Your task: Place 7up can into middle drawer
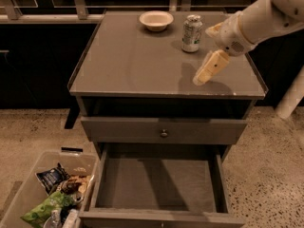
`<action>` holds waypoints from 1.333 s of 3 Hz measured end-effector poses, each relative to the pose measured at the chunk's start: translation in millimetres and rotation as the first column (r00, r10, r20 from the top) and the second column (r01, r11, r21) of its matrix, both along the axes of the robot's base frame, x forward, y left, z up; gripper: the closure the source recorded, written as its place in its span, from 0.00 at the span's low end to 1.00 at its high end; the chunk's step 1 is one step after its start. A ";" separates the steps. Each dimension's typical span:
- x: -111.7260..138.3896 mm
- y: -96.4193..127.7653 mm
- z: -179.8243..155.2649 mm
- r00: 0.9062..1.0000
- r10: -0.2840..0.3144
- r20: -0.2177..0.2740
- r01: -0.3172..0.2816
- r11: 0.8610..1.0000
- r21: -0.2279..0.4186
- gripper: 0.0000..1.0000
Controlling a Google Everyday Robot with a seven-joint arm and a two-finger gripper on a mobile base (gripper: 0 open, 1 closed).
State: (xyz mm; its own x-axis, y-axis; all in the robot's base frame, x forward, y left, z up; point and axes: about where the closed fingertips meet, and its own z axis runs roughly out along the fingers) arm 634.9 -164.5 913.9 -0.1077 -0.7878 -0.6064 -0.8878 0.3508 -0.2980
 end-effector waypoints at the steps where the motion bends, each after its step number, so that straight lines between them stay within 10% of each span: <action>1: 32.3 26.4 18.5 0.998 0.020 0.057 -0.014 0.995 -0.099 0.00; 4: 66.6 6.0 15.5 0.990 0.056 0.133 -0.060 0.998 0.030 0.00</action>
Offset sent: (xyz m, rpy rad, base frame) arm 0.0244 0.0155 0.0164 -0.0754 -0.0455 0.0027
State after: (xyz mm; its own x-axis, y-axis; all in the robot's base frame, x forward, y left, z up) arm 701.5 -158.5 929.5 0.0202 -0.7692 -0.6387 -0.8607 0.3116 -0.4025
